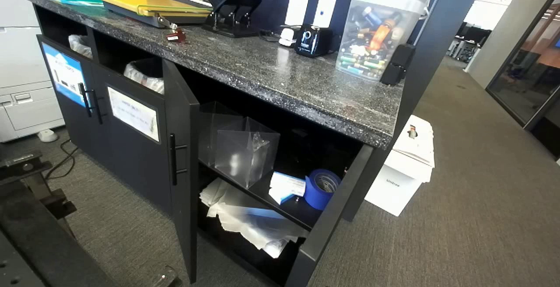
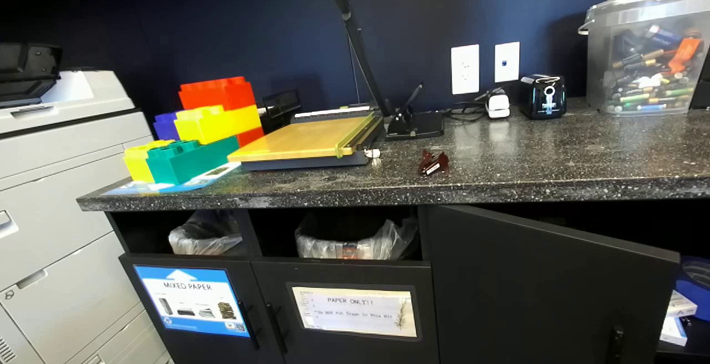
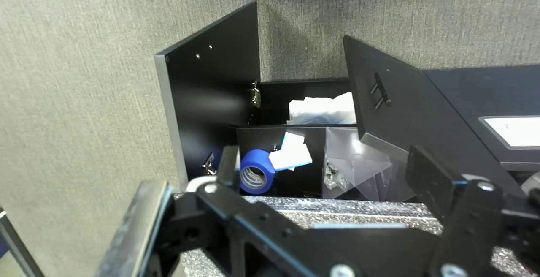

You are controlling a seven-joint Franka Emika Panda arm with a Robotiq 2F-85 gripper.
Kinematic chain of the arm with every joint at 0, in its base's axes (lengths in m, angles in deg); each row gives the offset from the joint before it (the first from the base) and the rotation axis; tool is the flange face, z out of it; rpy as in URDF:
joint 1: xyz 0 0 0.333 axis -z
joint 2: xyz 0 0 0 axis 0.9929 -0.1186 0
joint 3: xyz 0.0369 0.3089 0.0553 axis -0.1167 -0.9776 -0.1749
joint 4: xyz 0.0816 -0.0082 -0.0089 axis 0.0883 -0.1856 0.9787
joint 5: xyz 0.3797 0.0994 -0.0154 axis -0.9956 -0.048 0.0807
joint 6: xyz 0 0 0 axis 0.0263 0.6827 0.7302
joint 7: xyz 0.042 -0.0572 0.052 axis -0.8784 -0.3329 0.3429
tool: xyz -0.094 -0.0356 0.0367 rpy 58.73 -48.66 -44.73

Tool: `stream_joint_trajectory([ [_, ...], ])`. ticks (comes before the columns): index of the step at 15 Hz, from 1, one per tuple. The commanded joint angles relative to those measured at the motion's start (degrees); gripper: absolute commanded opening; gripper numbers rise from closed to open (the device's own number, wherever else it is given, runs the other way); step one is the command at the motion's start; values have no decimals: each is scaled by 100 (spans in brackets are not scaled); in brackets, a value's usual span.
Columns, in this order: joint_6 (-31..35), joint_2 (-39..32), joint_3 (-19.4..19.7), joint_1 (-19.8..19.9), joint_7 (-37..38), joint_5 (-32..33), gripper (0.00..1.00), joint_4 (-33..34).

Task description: Move the staple remover to the right

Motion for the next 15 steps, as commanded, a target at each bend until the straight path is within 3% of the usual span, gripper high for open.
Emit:
stream_joint_trajectory([
  [1,65,-1322,-423,-159,853,-14,100,1135],
  [6,437,-3021,-648,-467,2192,295,100,2571],
  [15,639,-6017,227,-1911,3341,596,100,5364],
])
